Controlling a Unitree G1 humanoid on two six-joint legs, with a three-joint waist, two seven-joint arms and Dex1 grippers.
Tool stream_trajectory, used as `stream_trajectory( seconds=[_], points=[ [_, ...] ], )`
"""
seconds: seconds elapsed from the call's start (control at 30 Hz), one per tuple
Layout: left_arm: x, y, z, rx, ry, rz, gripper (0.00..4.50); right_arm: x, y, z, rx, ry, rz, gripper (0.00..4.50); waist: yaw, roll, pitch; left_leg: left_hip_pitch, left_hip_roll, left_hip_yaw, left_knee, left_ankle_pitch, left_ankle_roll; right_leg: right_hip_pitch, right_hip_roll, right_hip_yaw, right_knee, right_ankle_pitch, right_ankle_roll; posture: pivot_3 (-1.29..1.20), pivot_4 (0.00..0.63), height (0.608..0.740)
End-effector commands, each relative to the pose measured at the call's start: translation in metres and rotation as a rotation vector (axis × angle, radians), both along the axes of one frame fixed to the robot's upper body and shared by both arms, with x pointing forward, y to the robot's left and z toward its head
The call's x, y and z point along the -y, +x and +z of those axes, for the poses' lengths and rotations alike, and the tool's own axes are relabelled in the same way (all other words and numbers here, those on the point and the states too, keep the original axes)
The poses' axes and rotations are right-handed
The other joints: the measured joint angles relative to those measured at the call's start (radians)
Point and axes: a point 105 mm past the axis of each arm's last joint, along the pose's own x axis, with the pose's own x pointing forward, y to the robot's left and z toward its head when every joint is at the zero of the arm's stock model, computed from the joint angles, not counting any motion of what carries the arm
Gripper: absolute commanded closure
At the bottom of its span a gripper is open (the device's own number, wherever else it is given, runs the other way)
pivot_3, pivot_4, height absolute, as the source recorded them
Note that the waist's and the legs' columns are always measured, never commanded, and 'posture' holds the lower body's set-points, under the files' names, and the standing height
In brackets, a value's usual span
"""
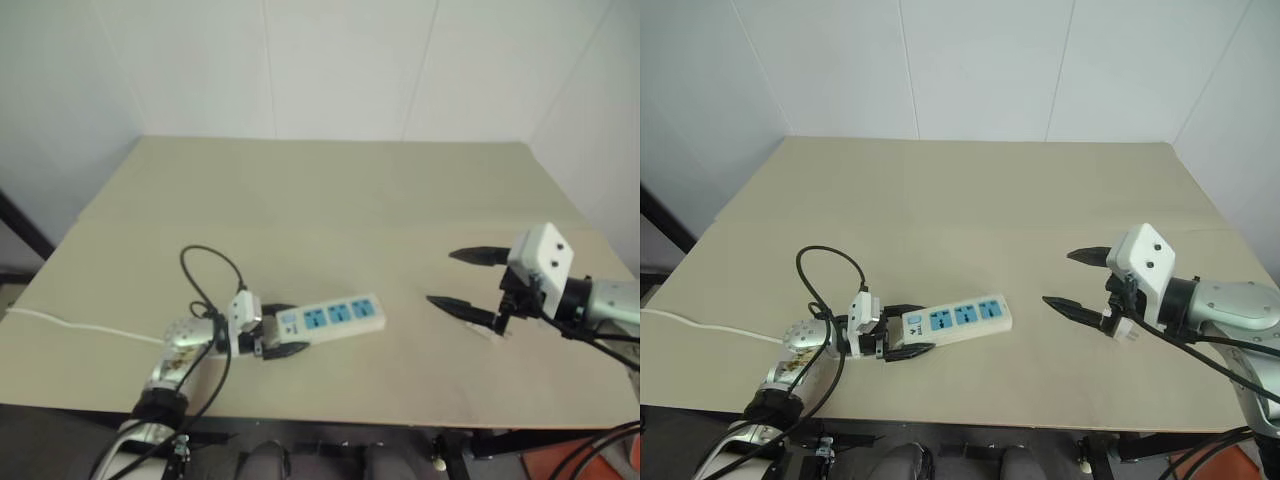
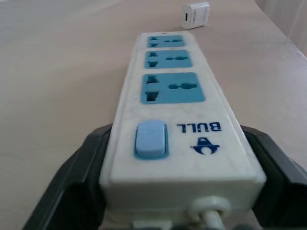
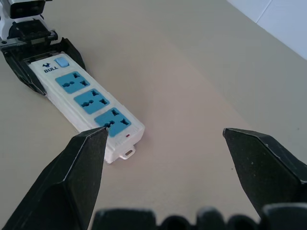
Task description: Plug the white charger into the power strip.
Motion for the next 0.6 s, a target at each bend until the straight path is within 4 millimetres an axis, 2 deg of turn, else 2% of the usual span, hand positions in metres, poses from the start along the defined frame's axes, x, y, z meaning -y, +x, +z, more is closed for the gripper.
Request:
stream_trajectory(
  seconds=[0.03,0.2,0.33,0.6],
  points=[
    [0.008,-0.012,-0.021,-0.075,0.015,-0.031,1.18,-0.003,0.0,0.01,0.043,-0.007,0.013,0.0,0.0,0.0,0.0,0.0,0.0,0.0,0.0,0.0,0.0,0.0,0.0,0.0,0.0,0.0,0.0,0.0,0.15,0.74],
    [0.015,-0.009,-0.01,-0.042,0.007,-0.065,1.18,0.0,0.001,0.011,0.042,-0.017,0.014,0.0,0.0,0.0,0.0,0.0,0.0,0.0,0.0,0.0,0.0,0.0,0.0,0.0,0.0,0.0,0.0,0.0,0.15,0.74],
    [0.022,-0.014,0.0,-0.015,0.031,-0.175,1.18,0.007,0.004,0.014,0.036,-0.059,0.03,0.0,0.001,0.0,0.0,-0.002,0.0,0.0,0.0,0.0,0.0,-0.001,0.0,0.0,-0.001,0.0,0.0,0.0,0.15,0.74],
    [0.027,-0.02,-0.003,-0.013,0.055,-0.267,1.18,0.026,0.017,0.019,-0.048,-0.136,0.003,0.0,-0.004,-0.001,0.001,-0.006,0.0,0.0,0.0,0.0,0.001,-0.006,0.0,0.0,-0.001,0.001,-0.001,0.0,0.15,0.74]
  ],
)
